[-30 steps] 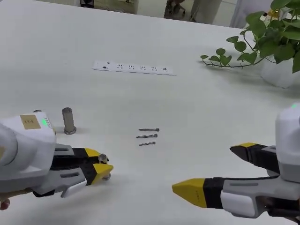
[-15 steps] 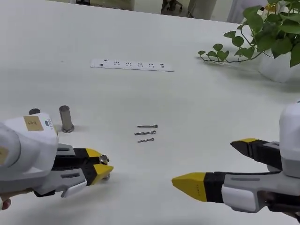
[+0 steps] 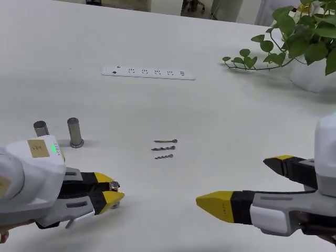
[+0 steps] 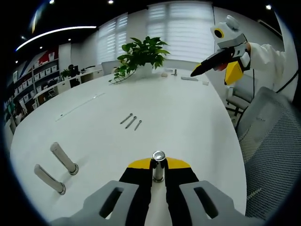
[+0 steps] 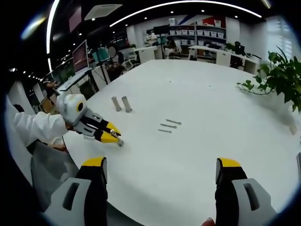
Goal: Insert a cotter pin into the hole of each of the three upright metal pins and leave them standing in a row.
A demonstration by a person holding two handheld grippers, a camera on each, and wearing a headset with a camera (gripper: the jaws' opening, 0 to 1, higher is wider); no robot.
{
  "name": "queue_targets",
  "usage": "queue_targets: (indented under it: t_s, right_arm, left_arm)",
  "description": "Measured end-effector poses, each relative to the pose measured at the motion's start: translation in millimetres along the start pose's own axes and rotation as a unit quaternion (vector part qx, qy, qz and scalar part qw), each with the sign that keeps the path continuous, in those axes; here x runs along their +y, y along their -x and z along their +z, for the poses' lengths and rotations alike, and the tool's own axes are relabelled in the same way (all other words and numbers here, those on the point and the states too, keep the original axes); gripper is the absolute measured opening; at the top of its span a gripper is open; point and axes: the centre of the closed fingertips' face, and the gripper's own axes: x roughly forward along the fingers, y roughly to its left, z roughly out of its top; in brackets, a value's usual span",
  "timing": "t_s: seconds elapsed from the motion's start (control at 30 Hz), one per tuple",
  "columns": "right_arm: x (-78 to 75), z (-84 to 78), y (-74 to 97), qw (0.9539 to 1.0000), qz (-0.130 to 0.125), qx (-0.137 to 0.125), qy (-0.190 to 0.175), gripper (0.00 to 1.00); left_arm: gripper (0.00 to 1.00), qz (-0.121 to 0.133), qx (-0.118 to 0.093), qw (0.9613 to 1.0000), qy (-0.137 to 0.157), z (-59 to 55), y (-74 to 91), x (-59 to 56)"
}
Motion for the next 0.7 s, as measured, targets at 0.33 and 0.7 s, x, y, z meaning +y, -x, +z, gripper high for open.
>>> queue_targets:
  t_s: [0.33, 0.7]
  right_arm:
    - [4.4, -0.1, -0.2, 1.0000, 0.006, 0.003, 0.003, 0.95]
    - [6.5, -0.8, 2.0, 0.9999, 0.010, 0.003, 0.006, 0.94]
  left_arm:
    - [0.21, -0.012, -0.018, 0.9997, 0.015, 11.2, 7.4, -0.6]
    - [0.61, -0.023, -0.033, 0.9983, 0.043, 14.6, 37.7, -8.4]
